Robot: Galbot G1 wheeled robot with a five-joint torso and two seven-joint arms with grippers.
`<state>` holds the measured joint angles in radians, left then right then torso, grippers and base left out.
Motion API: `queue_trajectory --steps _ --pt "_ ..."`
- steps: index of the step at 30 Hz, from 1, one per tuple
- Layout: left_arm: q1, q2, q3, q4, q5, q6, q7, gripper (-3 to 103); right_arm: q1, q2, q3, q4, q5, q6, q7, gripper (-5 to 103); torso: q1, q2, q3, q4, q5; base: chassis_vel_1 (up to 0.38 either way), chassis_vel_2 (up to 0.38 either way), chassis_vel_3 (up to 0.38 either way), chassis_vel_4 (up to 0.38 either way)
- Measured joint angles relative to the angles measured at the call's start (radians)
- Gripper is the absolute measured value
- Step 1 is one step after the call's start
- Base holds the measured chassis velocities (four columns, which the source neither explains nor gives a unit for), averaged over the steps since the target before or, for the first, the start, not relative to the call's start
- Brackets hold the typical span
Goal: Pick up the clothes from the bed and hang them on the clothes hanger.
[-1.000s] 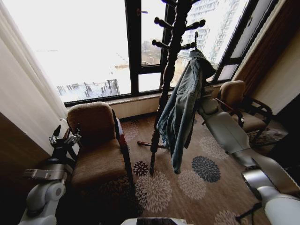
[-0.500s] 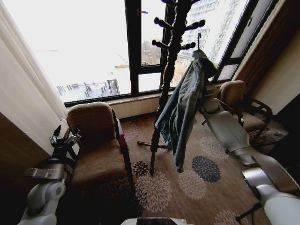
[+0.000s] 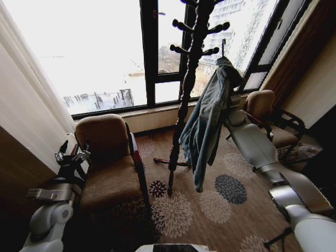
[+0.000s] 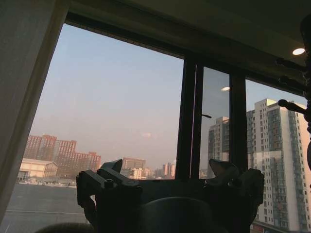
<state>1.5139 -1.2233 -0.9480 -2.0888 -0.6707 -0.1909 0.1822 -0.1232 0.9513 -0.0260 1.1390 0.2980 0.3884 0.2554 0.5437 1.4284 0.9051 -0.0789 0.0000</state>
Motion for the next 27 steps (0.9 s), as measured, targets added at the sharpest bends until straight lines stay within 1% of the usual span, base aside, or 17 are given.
queue_trajectory --steps 27 --pt "0.004 0.009 -0.001 -0.006 -0.002 -0.001 0.003 100 0.010 0.010 -0.001 -0.030 -0.004 0.003 -0.009 17 0.000 0.000 0.000 0.0000 0.0000 0.000 0.000 0.000 0.000"
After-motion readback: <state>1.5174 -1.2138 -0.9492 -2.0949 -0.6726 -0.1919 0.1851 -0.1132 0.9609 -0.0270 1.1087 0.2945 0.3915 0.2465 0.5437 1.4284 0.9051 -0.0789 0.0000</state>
